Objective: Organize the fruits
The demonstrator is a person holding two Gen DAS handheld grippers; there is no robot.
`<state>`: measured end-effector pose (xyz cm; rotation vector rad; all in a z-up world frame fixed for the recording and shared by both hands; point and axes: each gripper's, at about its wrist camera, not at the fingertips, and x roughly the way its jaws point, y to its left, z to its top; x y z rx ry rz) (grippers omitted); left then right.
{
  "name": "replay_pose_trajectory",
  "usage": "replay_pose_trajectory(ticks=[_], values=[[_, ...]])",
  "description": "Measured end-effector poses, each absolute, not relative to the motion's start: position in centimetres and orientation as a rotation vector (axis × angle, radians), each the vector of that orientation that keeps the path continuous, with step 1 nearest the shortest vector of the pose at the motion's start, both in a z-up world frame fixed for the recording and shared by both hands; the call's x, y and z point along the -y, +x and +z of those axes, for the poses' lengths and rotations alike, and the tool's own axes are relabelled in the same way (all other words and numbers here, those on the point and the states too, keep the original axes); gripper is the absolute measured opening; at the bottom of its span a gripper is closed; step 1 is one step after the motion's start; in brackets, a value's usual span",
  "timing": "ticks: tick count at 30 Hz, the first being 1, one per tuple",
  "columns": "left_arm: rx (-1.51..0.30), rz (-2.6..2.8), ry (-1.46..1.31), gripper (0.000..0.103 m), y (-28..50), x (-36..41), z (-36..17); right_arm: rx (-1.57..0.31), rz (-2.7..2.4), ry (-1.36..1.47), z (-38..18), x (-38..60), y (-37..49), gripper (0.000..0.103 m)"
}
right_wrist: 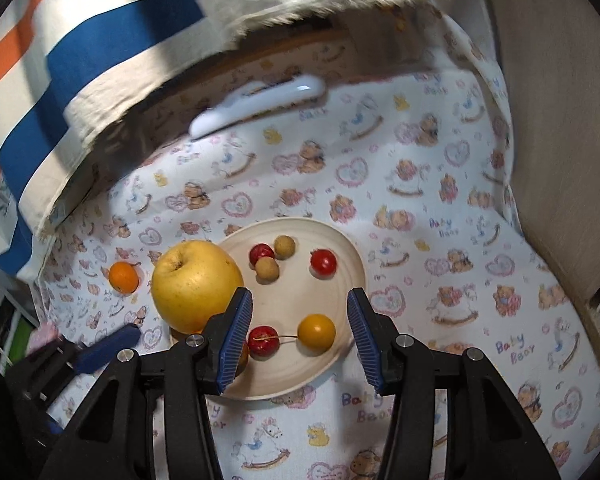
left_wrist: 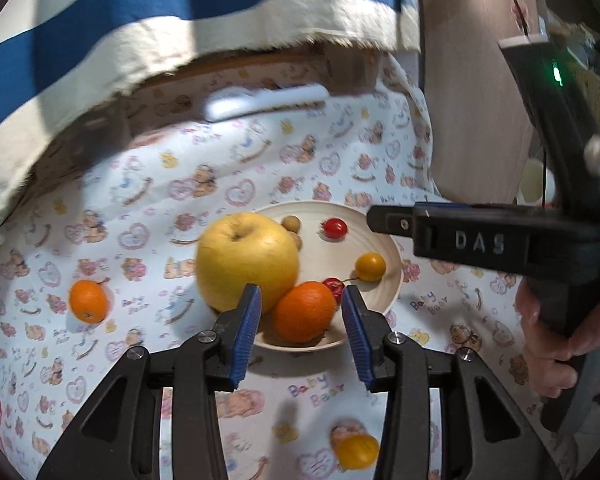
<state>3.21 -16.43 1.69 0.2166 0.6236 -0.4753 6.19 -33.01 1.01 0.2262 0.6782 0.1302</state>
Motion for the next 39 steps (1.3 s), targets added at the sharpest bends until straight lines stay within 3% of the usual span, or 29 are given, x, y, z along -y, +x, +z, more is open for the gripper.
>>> replay_pose_trajectory(ticks=[4,6,11,17,24,30,39], values=[[-0.599,-0.446,0.213,0.042,2.2,14.1,2.5,-0.635,0.166,0.217,2.1,32.6,5.1,0.052],[-0.579,-0.412,0.207,0.049,2.0,12.7,2.8,-0.602,0.159,0.206,2.4,32.3,4.6,0.054],[-0.557,-0.307,0.102,0.054,2.5,8.1,2.9,-0.563,0.130,0.211,1.7,31.2,4.1,0.054],[-0.527,-0.232,0.105,0.054,2.1,5.0,2.1,-0.565,0.163,0.122,0.6,28.0,3.4,0.054],[-0.577,-0.186,0.085,0.054,3.9,2.9,1.3,-0.556,0.131,0.057,-0.4,26.5,3.5,0.054],[-0.747,-0.195,-0.089,0.054,8.8,0.2,0.5,-0.588,0.104,0.046,-1.4,26.8,4.4,0.054],[-0.785,-0.088,-0.092,0.054,13.5,-0.6,-0.2,-0.576,0.074,-0.013,-1.7,26.1,4.3,0.054]])
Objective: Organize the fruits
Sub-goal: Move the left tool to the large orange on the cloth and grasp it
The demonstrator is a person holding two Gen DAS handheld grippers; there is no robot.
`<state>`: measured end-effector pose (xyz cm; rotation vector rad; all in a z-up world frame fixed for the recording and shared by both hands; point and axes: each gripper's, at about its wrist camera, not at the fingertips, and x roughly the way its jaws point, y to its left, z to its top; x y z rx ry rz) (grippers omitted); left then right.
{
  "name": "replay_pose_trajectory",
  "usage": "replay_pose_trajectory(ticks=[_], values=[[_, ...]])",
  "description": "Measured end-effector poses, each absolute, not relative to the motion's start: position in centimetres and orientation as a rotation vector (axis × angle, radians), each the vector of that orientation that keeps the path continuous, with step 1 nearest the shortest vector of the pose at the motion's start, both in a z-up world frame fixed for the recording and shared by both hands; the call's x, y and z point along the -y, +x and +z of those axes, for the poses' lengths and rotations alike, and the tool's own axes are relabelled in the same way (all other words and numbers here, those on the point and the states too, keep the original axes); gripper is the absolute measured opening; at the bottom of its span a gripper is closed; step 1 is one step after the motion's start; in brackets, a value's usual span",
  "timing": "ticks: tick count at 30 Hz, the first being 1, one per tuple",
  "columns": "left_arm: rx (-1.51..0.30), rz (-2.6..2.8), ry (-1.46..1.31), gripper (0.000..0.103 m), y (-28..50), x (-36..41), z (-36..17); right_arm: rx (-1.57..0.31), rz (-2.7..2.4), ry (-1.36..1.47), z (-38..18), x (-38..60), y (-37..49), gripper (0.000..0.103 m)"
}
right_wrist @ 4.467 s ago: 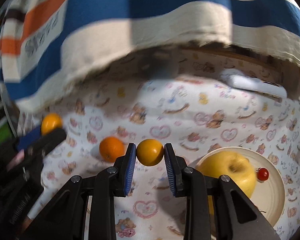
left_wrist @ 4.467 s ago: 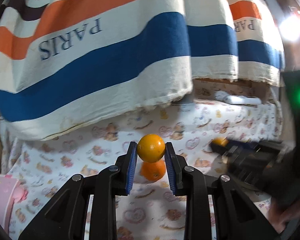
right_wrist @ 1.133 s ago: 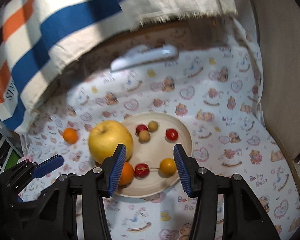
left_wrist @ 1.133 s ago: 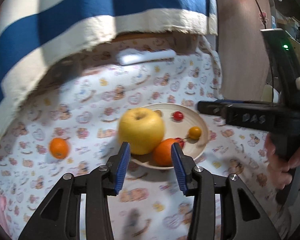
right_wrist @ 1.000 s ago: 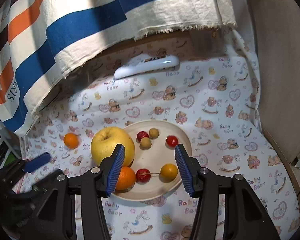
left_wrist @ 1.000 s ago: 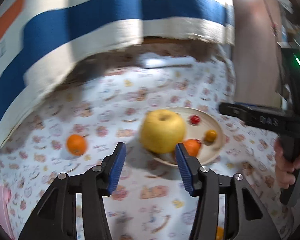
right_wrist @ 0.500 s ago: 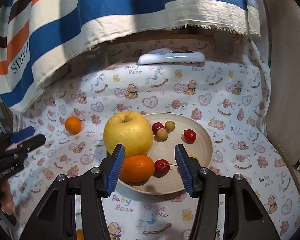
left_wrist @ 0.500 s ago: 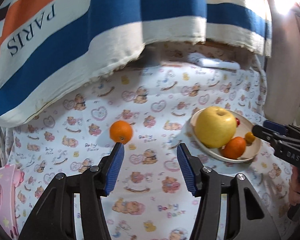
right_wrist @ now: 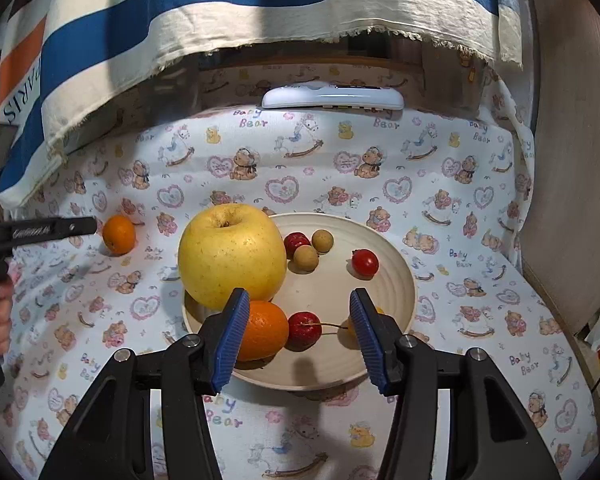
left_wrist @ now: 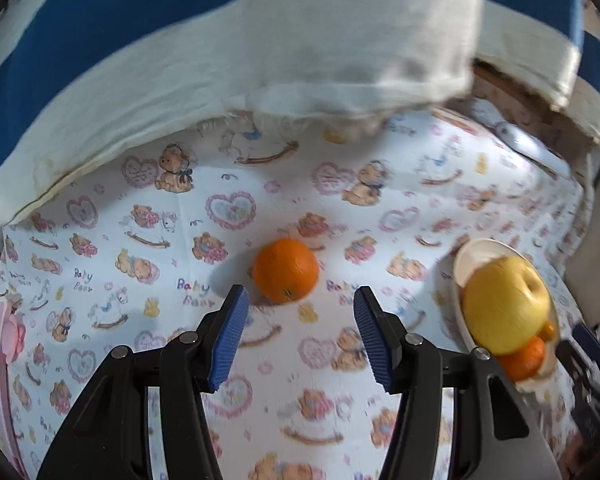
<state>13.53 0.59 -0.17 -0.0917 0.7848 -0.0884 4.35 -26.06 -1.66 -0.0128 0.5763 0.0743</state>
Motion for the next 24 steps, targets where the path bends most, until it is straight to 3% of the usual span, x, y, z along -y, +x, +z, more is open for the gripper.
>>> replay_pose_trajectory(ticks=[13,16,24], values=[[-0.857,0.026,-0.116,0.062,19.0,-0.7,-3.8,-0.586,0.095,-0.016,-1.7,25.9,4.2,0.054],[-0.861,-0.010,-0.139,0.049,19.0,-0.9,-4.2,-0.586,0.099,-0.019,-1.7,25.8,4.2,0.054],[-0.804,-0.024,-0.045,0.048,13.9,-0.1,-2.1,-0.555,0.075,-0.022,-1.2,26.2,4.1,0.054]])
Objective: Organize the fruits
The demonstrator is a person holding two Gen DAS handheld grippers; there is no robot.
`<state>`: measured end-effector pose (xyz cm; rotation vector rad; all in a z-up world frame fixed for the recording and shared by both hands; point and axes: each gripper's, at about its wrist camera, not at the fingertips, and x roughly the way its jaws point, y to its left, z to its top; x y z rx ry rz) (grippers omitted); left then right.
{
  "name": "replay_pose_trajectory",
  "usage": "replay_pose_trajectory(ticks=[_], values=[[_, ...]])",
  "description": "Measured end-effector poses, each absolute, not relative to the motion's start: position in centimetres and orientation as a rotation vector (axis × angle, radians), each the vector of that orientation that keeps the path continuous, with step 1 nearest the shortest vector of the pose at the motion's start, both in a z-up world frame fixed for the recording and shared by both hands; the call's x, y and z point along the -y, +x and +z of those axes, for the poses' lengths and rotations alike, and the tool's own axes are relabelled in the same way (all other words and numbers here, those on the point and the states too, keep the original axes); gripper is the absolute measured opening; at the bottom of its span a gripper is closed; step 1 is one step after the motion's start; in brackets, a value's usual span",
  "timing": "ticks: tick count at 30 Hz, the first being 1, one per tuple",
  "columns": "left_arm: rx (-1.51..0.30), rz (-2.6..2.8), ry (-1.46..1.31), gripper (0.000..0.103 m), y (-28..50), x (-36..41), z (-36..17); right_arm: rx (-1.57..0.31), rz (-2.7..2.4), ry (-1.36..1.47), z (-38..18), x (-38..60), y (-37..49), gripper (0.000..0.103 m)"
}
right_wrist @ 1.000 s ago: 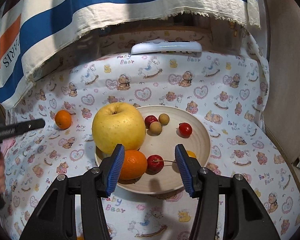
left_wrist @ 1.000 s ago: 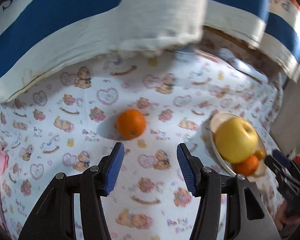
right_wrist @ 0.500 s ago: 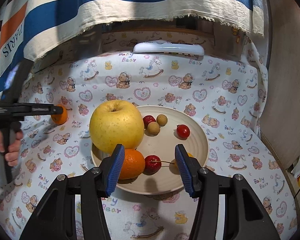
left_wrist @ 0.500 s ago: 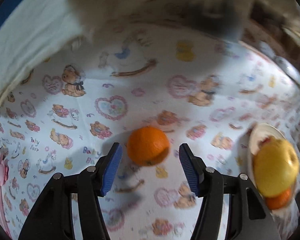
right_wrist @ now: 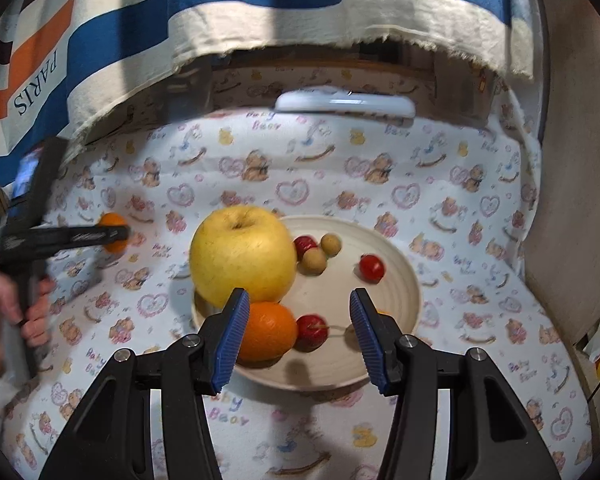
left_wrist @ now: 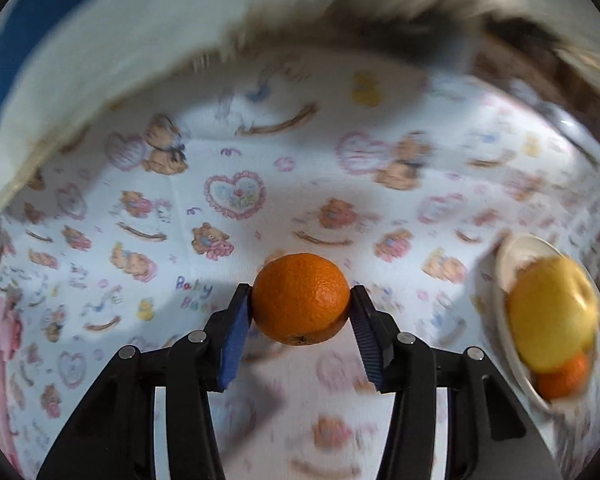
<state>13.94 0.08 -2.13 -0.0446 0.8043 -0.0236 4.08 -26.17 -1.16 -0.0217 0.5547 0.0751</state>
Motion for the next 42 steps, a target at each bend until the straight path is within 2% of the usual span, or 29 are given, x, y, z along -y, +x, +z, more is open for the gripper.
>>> replay_pose_trajectory(ticks=[7,9,12,18,26,42], values=[[-0.707,-0.132,0.069,0.048,4.3,1.2,1.1,-0.603,0.223,0.027,-0.7,26.0,2.5,0.054],[-0.689,-0.162,0.071,0.048,2.9,1.0,1.5,-0.630,0.299,0.009,-1.2,25.4,1.4,0.054],[-0.675,-0.187,0.068,0.048,1.2,1.6,1.2,-0.684,0.396,0.024,-2.1,25.1,-0.2,0.048],[-0.615,-0.142,0.078,0.048,-1.5,2.1,0.6,-0.707,0.429,-0.029,-3.4,24.0,-3.9,0.048],[-0.624,-0.120,0.085,0.048,-2.3,1.6,0.4,-0.770,0.482,-0.017,-4.9,23.4,-4.9,0.048],[-0.639,-0.128,0.110,0.048,-2.5,1.9,0.0,-0.862,0.620,0.096,-6.3,22.9,-4.7,0.040]])
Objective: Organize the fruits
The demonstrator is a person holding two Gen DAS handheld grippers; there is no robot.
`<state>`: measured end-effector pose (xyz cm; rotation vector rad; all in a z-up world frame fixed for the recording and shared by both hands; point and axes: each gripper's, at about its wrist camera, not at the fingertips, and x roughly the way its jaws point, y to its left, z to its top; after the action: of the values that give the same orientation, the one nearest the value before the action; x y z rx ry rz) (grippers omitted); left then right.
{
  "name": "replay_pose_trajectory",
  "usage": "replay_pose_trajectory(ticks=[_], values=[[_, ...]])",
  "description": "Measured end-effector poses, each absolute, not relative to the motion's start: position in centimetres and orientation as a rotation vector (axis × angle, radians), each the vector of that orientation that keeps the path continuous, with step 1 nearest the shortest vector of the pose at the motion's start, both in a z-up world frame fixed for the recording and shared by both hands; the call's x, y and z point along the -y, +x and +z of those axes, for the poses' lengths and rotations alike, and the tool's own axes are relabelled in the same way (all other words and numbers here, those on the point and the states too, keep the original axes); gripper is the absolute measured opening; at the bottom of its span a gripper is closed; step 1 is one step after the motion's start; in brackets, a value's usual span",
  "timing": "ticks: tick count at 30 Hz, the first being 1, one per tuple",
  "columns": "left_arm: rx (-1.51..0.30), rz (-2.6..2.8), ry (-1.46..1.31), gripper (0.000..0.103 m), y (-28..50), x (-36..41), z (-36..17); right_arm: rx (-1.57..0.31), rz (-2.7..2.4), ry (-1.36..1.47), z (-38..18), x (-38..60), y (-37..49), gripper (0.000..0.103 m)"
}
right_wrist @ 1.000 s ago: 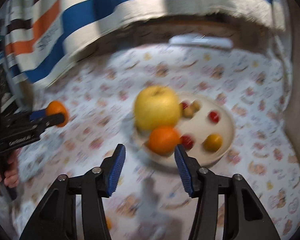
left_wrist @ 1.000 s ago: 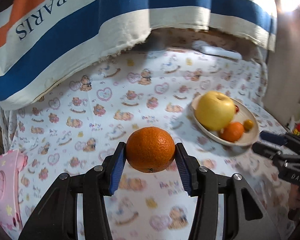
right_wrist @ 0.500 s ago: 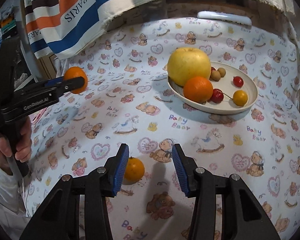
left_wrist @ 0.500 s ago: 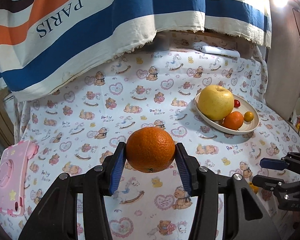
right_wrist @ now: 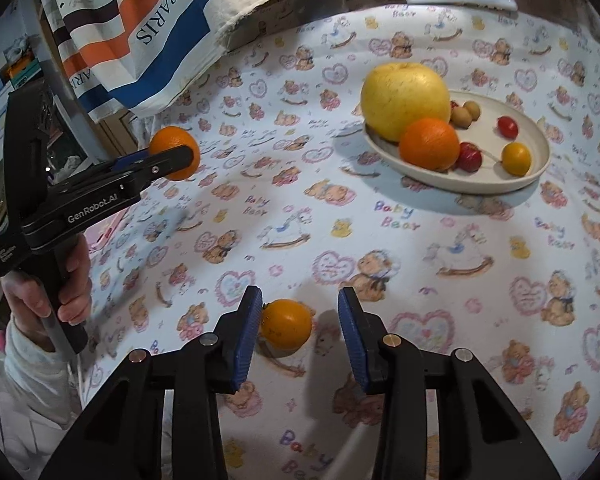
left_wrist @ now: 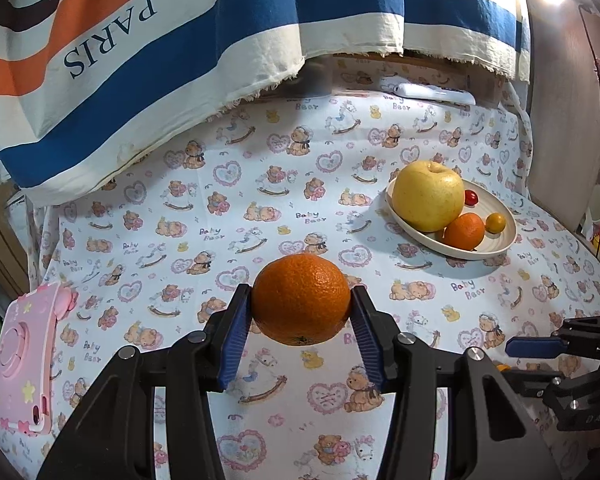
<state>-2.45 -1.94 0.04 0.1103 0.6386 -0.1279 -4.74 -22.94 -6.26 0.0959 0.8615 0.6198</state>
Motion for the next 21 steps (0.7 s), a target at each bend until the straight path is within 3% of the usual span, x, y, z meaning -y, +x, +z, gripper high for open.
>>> replay_pose_trajectory(ticks=[3,21], values=[[-0.645,-0.128,0.115,0.048,-2.5,2.0,-0.2,-0.884,0.598,0.081,-6.7,22.8,-4.6,0.030],[-0.619,-0.148,0.107,0.048,-2.4,2.1,0.3,-0.747,0.346,0.040,-4.0,27.7,-3.2,0.030]])
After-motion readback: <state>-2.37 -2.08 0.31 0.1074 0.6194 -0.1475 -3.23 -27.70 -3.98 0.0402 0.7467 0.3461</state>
